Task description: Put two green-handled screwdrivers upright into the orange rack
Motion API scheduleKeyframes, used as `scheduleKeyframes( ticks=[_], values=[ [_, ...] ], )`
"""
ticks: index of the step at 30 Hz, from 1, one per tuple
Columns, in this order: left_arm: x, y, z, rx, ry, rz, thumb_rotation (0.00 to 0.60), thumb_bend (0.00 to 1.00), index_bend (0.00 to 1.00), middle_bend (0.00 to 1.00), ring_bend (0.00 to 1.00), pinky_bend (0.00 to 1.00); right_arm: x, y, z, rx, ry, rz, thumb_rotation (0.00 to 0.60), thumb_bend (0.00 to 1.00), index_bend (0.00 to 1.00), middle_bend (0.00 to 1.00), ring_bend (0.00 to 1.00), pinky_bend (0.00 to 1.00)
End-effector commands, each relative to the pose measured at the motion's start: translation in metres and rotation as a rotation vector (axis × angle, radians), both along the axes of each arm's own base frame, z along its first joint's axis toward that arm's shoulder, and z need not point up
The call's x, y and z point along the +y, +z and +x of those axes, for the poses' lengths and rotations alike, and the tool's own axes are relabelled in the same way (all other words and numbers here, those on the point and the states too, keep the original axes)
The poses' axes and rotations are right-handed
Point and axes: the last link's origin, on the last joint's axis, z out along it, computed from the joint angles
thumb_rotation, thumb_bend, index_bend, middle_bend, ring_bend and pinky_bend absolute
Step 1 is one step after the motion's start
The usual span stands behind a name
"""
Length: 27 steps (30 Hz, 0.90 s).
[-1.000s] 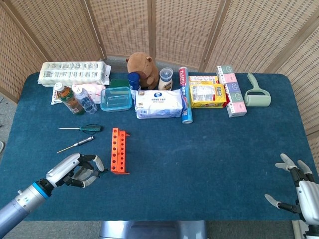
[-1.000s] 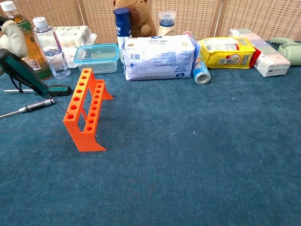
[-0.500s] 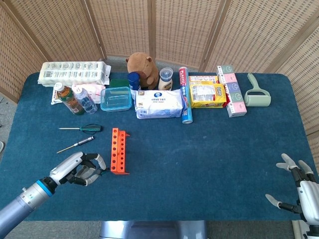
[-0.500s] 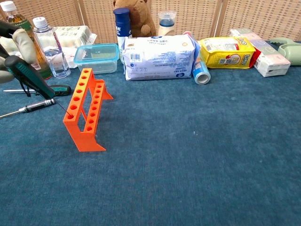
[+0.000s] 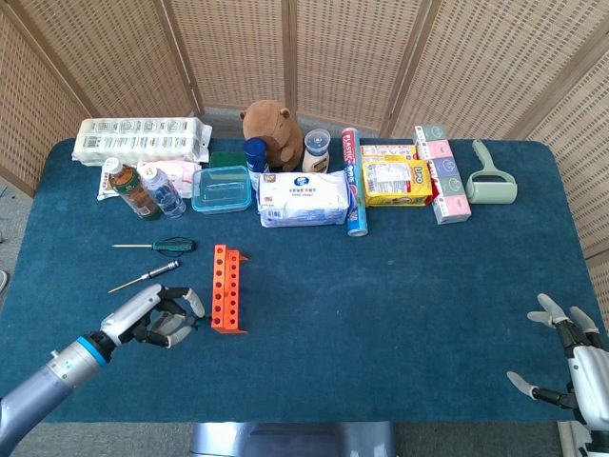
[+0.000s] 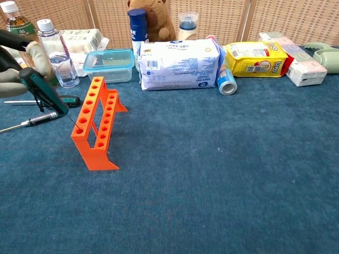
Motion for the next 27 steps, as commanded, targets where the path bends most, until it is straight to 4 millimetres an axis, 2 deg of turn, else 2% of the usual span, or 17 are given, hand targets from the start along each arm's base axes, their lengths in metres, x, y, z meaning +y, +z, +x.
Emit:
scheduleKeyframes(
  ticks=[1, 9, 27],
  values=[
    [0.009, -0.005, -0.004, 0.002, 0.034, -0.008, 0.600, 0.45, 0.54, 0.89, 0.80, 0.83, 0.000, 0.000, 0.000, -0.001, 0.000, 0.000, 0.600, 0.12, 0.07, 0.28, 0.26, 0.02],
    [0.022, -0.019, -0.008, 0.006, 0.076, -0.052, 0.600, 0.45, 0.54, 0.89, 0.80, 0.83, 0.000, 0.001, 0.000, -0.003, 0.000, -0.002, 0.600, 0.12, 0.07, 0.28, 0.26, 0.02],
    [0.021, -0.024, 0.001, 0.107, 0.037, -0.043, 0.600, 0.43, 0.54, 0.89, 0.80, 0.83, 0.001, 0.003, 0.000, -0.010, 0.004, -0.006, 0.600, 0.12, 0.07, 0.28, 0.26, 0.02]
  ],
)
